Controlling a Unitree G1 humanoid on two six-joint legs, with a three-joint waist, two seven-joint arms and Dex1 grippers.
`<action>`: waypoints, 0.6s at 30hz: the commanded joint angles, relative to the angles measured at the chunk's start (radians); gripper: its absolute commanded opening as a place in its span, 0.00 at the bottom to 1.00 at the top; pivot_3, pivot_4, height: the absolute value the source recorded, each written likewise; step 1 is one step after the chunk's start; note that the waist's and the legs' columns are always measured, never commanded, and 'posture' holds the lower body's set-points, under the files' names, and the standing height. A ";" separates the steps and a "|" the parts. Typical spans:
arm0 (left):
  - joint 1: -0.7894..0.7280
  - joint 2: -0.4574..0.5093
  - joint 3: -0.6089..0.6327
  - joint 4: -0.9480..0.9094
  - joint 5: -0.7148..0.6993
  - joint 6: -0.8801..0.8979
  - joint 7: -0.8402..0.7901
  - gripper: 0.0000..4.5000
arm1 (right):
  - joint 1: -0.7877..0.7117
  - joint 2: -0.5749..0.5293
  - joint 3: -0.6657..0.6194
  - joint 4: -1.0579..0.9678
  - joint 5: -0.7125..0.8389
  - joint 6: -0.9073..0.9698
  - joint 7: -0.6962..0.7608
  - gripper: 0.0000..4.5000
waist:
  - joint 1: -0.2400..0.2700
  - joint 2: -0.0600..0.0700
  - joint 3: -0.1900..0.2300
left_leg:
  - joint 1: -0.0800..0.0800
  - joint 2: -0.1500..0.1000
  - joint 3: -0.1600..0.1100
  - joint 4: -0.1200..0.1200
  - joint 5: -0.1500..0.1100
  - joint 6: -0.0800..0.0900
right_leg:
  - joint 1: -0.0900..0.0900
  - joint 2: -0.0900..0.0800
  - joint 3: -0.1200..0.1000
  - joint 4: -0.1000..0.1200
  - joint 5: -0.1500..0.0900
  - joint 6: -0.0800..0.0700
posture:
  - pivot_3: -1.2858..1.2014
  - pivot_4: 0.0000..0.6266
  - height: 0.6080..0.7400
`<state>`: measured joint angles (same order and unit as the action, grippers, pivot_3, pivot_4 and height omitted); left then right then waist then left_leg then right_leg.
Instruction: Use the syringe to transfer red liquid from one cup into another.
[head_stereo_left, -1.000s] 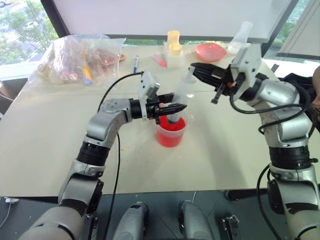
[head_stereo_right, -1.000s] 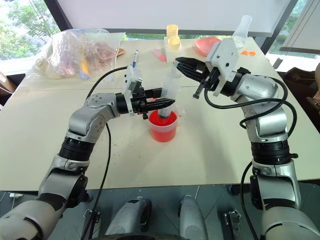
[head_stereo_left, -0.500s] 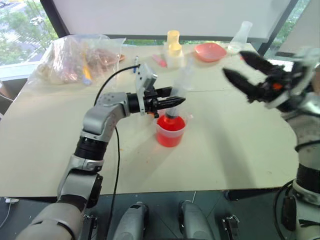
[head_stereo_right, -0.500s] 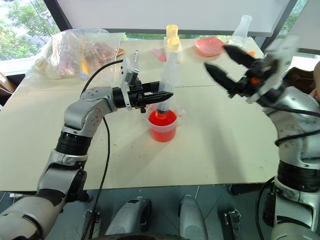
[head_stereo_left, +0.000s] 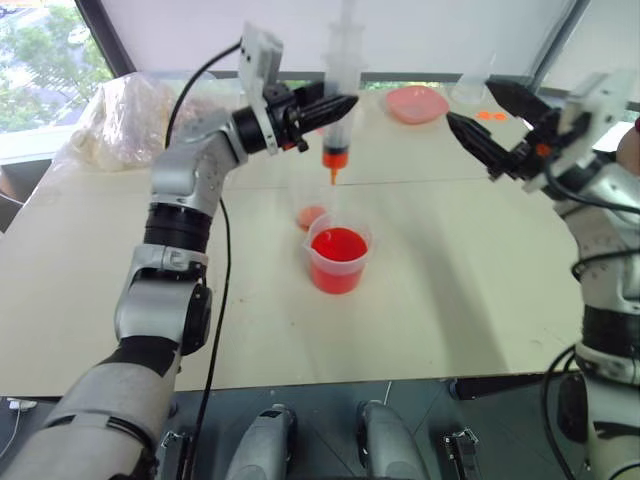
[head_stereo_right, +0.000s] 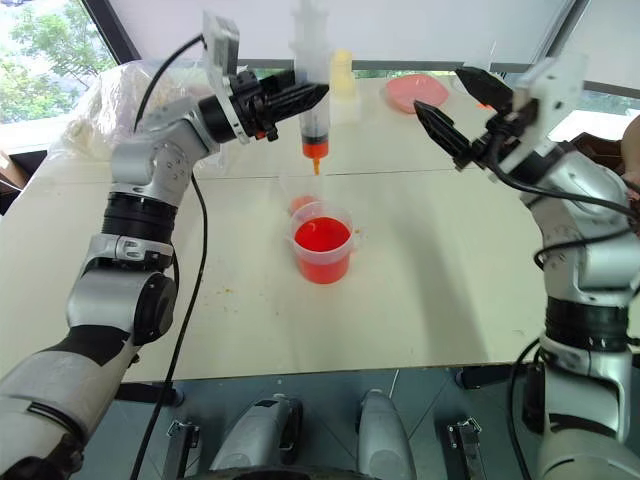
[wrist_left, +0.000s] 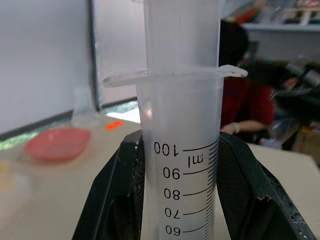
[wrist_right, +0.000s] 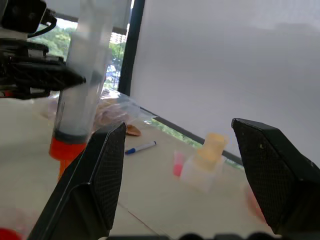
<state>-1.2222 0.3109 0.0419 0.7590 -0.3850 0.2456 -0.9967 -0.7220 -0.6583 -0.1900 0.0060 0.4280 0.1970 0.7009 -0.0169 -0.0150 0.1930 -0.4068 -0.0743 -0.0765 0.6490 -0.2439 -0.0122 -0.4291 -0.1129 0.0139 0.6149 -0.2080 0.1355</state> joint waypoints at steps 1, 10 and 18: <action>-0.078 0.014 -0.004 0.121 0.079 -0.171 -0.010 0.33 | -0.097 0.038 0.045 0.094 -0.090 -0.134 -0.004 0.78 | 0.001 0.000 0.000 | -0.001 0.000 0.000 0.000 0.000 0.000 | -0.001 0.000 0.000 0.000 0.000 0.000 | 0.52 0.24 1.00; -0.079 -0.018 0.011 0.240 0.125 -0.298 -0.016 0.33 | -0.278 0.157 0.125 0.333 -0.201 -0.326 -0.006 0.78 | 0.002 0.000 0.000 | -0.002 -0.001 -0.002 -0.001 0.000 0.000 | -0.001 0.000 0.000 -0.002 0.000 0.000 | 0.52 0.24 1.00; -0.059 -0.038 0.012 0.234 0.133 -0.320 -0.053 0.33 | -0.444 0.224 0.150 0.653 -0.258 -0.498 0.032 0.78 | -0.005 0.000 0.000 | -0.002 0.000 -0.002 -0.001 0.000 0.000 | -0.002 0.000 0.000 -0.001 0.000 0.000 | 0.52 0.24 1.00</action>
<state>-1.2688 0.2656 0.0310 1.0186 -0.2490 -0.0528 -1.0403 -1.1272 -0.4402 -0.0274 0.6268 0.1737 -0.2554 0.7256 -0.0219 -0.0149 0.1931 -0.4089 -0.0747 -0.0785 0.6476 -0.2439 -0.0122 -0.4315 -0.1126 0.0137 0.6145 -0.2081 0.1357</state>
